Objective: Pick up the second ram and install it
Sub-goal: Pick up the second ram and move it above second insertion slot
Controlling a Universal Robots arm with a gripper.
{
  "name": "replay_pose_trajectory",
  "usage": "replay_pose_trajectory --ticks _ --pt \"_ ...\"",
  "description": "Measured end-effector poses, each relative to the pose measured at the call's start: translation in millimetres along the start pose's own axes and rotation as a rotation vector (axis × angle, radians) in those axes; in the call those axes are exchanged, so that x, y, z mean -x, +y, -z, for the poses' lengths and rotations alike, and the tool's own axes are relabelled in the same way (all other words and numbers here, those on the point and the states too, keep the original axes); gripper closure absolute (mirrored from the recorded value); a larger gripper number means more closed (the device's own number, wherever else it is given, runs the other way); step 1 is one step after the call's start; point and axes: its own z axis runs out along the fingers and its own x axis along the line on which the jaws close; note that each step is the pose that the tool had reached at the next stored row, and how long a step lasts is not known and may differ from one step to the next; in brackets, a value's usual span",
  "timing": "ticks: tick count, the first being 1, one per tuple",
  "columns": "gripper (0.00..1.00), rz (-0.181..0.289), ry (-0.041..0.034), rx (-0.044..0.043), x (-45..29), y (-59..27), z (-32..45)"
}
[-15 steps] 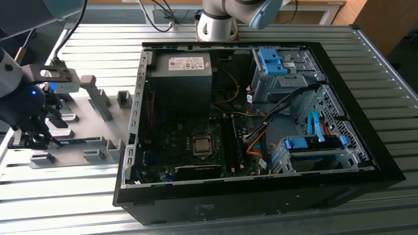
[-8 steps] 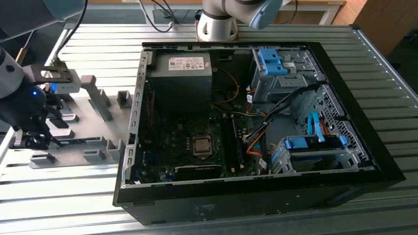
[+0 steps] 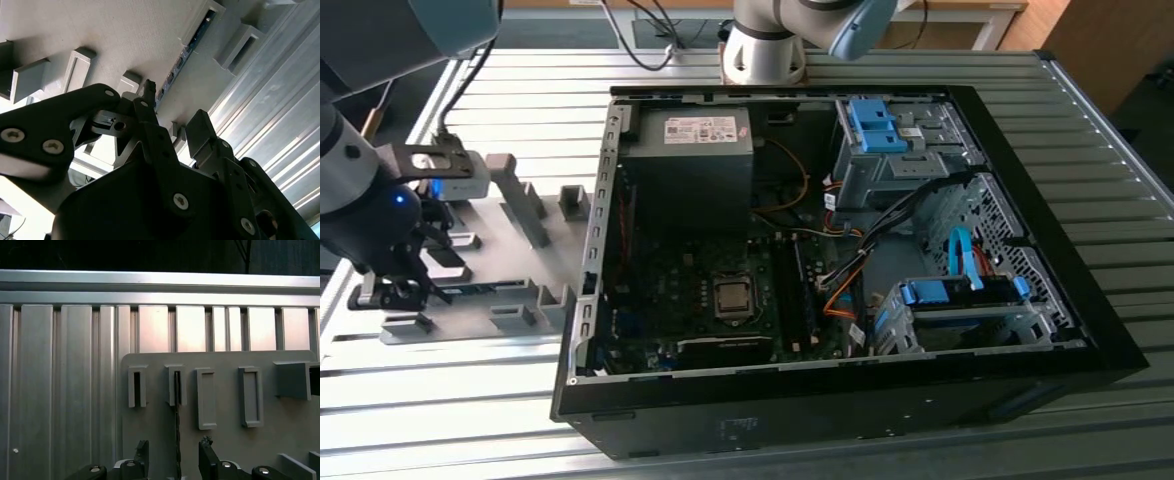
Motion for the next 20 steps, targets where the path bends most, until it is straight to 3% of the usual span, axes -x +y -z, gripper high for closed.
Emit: replay_pose_trajectory --ticks 11,20 --pt "0.48 0.014 0.0005 0.0009 -0.3 0.7 -4.0" --pt "0.48 0.023 0.0007 0.0023 -0.7 0.6 -12.0"
